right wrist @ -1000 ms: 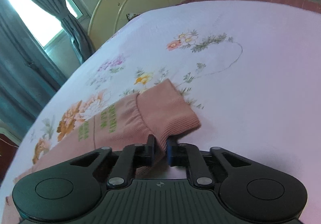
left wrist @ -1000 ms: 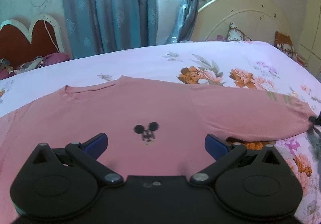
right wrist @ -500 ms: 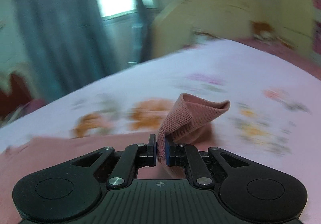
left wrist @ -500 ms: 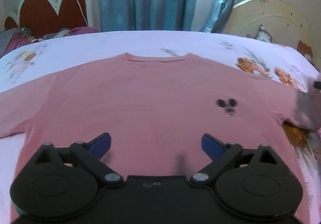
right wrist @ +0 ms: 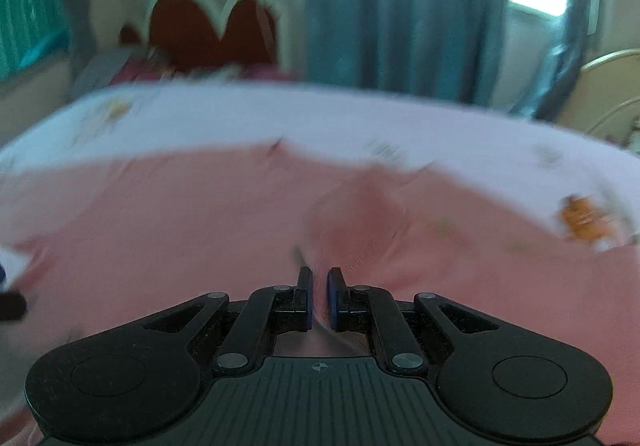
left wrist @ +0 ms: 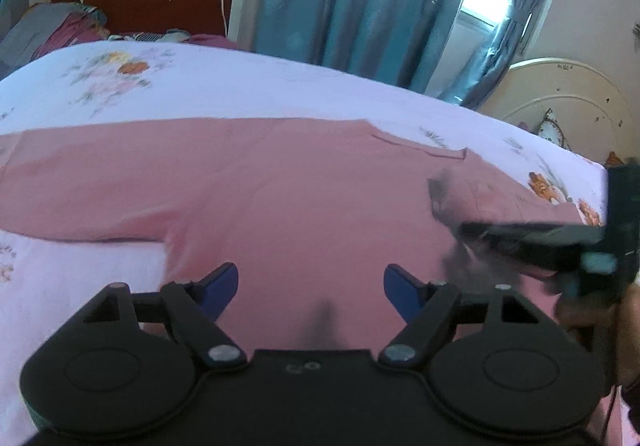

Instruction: Fold small clothes

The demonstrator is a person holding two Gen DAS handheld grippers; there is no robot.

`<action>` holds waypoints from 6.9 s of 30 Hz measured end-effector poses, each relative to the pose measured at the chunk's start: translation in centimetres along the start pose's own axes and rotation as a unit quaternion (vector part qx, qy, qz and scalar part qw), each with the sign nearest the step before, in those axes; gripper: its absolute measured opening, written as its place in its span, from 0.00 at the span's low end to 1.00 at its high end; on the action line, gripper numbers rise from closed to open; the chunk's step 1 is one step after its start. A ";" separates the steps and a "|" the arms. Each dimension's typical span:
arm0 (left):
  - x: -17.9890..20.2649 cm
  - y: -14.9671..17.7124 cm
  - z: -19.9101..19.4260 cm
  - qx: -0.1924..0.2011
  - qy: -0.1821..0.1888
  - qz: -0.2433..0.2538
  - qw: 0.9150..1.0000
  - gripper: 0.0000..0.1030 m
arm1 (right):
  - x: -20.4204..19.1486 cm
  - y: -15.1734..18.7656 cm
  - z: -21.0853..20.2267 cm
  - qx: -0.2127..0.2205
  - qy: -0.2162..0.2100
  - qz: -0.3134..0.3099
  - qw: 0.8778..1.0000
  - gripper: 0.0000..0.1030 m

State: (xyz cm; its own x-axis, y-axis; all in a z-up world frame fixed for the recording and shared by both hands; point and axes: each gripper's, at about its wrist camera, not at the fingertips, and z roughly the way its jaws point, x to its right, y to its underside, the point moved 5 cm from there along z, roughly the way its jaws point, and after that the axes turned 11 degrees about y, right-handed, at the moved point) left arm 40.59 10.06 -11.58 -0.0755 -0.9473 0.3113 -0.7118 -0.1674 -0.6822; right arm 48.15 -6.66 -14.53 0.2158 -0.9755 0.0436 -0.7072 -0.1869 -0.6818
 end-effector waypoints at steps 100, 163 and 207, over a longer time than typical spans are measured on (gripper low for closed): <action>-2.0 -3.3 15.4 0.048 0.171 -0.054 0.983 0.06 | 30.2 0.8 5.0 -0.025 -0.004 0.291 0.956 0.12; 5.3 1.9 12.2 -0.010 0.089 0.132 0.987 0.50 | 20.0 9.3 -4.9 -0.056 0.147 0.098 0.983 0.15; -28.8 -4.5 -7.0 0.276 -0.011 -0.238 0.931 0.10 | 11.0 2.4 -5.7 -0.015 0.132 0.234 0.963 0.37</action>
State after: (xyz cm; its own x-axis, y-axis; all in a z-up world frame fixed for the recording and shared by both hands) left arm 41.07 40.02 -12.89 0.1749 -0.7345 0.6556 -0.1938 -0.6786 -0.7085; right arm 44.98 -18.47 -11.58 -0.3079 -0.9483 -0.0766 -0.7057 0.2816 -0.6501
